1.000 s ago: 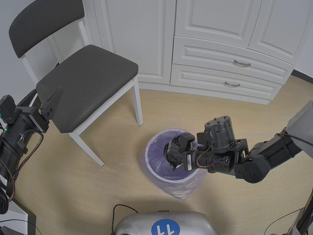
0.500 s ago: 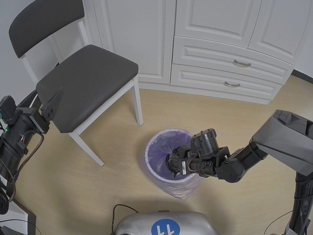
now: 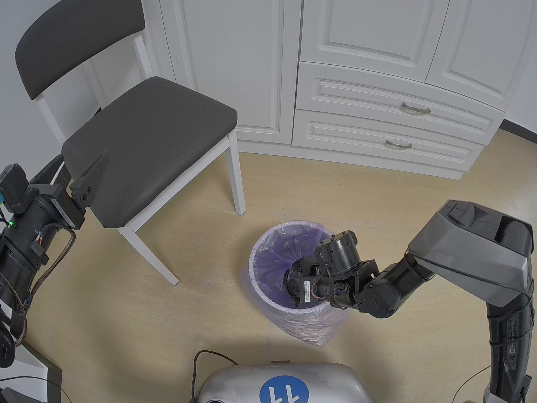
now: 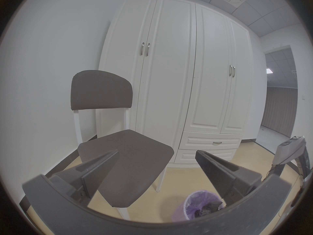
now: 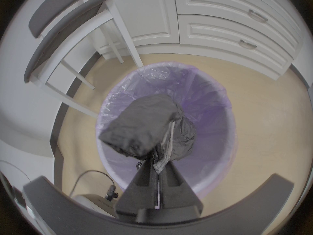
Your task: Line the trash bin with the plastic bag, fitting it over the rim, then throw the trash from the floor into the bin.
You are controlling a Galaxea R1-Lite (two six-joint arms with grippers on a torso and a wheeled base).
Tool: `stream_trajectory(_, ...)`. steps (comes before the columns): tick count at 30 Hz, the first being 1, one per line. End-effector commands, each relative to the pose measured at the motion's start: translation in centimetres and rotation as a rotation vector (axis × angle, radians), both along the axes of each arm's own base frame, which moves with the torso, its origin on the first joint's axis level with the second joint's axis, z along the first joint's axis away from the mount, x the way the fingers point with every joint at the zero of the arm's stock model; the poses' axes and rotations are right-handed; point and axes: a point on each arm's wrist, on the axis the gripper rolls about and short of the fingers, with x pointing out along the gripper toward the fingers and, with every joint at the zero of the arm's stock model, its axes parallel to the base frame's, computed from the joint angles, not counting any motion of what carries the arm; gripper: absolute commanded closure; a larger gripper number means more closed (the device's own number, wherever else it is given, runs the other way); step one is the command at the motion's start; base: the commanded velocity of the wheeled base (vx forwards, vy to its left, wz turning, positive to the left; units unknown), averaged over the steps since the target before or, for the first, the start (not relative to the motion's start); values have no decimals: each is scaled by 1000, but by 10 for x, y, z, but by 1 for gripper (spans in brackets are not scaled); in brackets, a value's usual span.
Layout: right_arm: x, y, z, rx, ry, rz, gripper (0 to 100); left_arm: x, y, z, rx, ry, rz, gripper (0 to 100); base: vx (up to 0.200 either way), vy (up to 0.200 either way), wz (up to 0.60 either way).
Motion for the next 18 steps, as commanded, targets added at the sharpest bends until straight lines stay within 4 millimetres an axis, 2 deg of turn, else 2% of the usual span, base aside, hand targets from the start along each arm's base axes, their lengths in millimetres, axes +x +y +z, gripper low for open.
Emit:
stream_trajectory(1, 5, 22, -4, 119, -33, -17, 100, 0, 0, 1, -1, -3, 0, 0, 0, 0, 0)
stream_trajectory(3, 5, 23, -4, 126, -36, -18, 100, 0, 0, 0, -1, -2, 2, 0, 0, 0, 0)
stream_trajectory(4, 8, 32, 1, 236, -84, -35, 100, 0, 0, 0, -1, -2, 0, 0, 0, 0, 0)
stream_trajectory(9, 8, 32, 3, 277, -111, -28, 100, 0, 0, 1, -2, -5, 2, 0, 0, 0, 0)
stream_trajectory(13, 3, 21, 4, 183, -93, -5, 100, 0, 0, 1, -1, -3, 2, 0, 0, 0, 0)
stream_trajectory(15, -1, 12, 14, 109, -95, 17, 100, 0, 0, 1, -2, -3, 1, 0, 0, 0, 0)
stream_trajectory(18, -5, 5, 26, 87, -99, 21, 100, -1, 0, 1, -2, -6, 2, 0, 0, 0, 0)
